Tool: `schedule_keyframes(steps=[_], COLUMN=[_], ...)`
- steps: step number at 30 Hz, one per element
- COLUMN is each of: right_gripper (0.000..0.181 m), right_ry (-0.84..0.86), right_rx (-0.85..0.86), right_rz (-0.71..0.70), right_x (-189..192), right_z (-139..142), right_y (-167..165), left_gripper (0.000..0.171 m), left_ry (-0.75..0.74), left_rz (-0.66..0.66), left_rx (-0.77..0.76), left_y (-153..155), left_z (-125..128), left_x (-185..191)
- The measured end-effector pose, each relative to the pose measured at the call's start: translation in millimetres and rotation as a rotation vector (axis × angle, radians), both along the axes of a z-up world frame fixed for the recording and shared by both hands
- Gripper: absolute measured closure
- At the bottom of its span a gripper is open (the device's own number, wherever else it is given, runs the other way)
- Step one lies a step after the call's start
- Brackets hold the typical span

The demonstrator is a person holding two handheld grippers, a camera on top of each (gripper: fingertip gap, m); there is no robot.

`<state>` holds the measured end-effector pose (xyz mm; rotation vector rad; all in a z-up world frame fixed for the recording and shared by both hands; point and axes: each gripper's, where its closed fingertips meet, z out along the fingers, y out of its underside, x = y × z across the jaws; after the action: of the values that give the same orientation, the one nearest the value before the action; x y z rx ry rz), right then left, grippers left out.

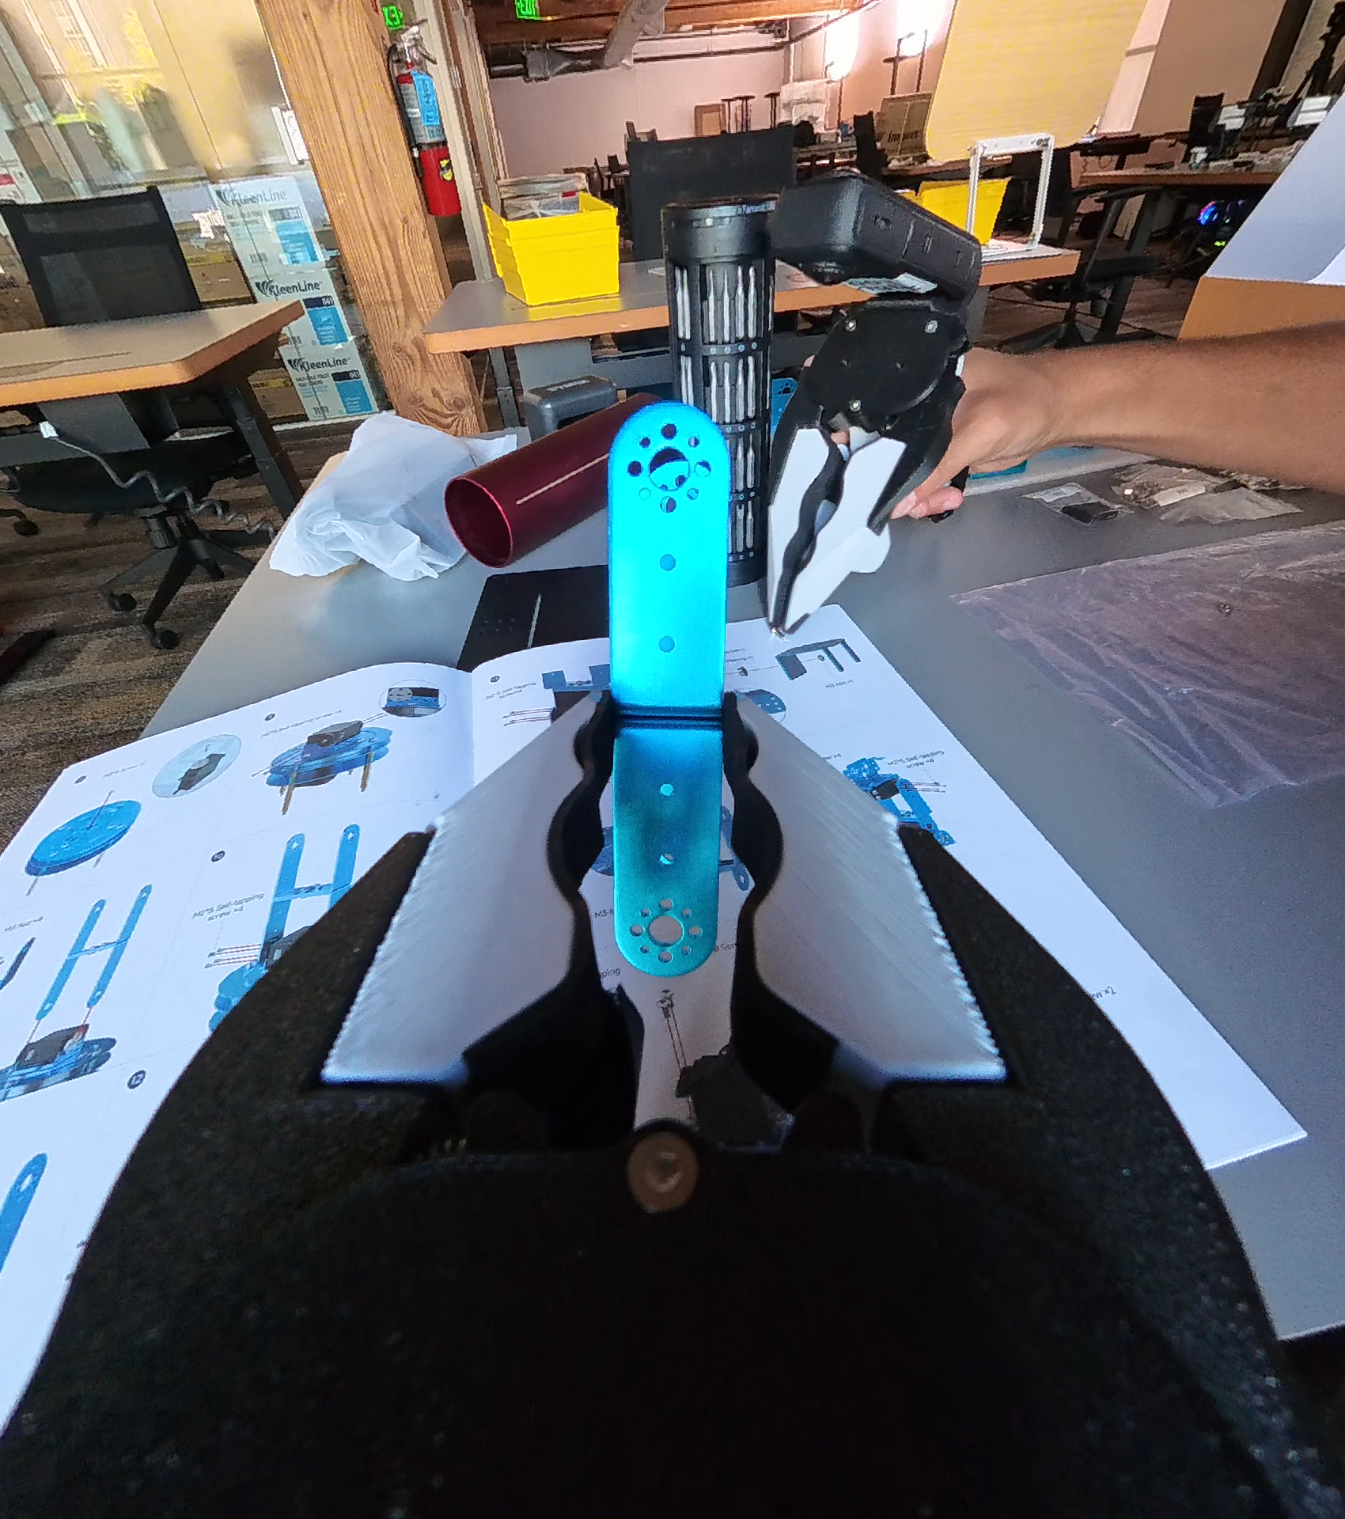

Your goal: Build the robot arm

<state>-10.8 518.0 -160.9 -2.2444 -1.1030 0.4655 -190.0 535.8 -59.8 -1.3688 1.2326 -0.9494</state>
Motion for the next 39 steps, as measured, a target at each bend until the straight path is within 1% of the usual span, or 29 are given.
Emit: schedule_keyframes(steps=[6, 12, 13, 15, 16, 18, 20, 21, 23, 24, 26, 39], right_gripper=[0.176, 0.181, 0.181, 0.18, 0.176, 0.168, 0.167, 0.167, 0.167, 0.173, 0.173, 0.177], right_ry=[0.019, 0.044, 0.043, 0.1, 0.105, 0.025, -0.023, -0.038, -0.057, -0.032, -0.013, 0.007], right_rx=[0.001, -0.017, -0.004, 0.012, 0.006, 0.033, 0.124, 0.141, 0.091, 0.07, 0.038, 0.059], right_rz=[-0.004, -0.007, -0.01, -0.007, -0.009, 0.006, 0.039, 0.052, 0.074, 0.084, 0.095, 0.061], right_x=[-2.7, -5.5, -5.9, -12.9, -13.5, -8.0, -8.9, -10.1, -11.8, -13.9, -13.0, -8.7], right_z=[2.7, 1.9, 3.2, 13.3, 15.4, 10.4, 9.8, 8.6, 0.6, 0.7, 0.1, 0.5], right_y=[5.2, 5.6, 6.7, 6.7, 6.8, 6.8, 9.3, 9.2, 4.9, 2.4, -2.3, -3.9], left_gripper=[0.146, 0.146, 0.146, 0.146, 0.146, 0.146, 0.146, 0.146, 0.146, 0.146, 0.146, 0.146], left_ry=[0.001, 0.005, 0.006, 0.004, 0.005, 0.008, 0.007, 0.007, 0.007, 0.01, 0.011, 0.013], left_rz=[-0.002, -0.004, -0.005, -0.004, -0.004, -0.004, -0.005, -0.007, -0.008, -0.011, -0.014, -0.017], left_rx=[0.001, 0.001, 0.001, 0.002, 0.001, 0.001, 0.001, -0.001, -0.002, -0.003, -0.002, -0.004], left_y=[0.0, -0.2, -0.3, 0.1, 0.2, 0.5, 0.7, 0.6, 0.4, -0.2, -0.9, -3.0], left_z=[0.1, -1.5, -1.7, -1.4, -1.5, -2.2, -2.3, -2.6, -3.1, -3.7, -4.3, -5.6], left_x=[-0.6, -0.4, -0.4, -0.8, -0.9, -1.2, -1.3, -1.0, -0.5, -0.1, 0.1, 0.6])
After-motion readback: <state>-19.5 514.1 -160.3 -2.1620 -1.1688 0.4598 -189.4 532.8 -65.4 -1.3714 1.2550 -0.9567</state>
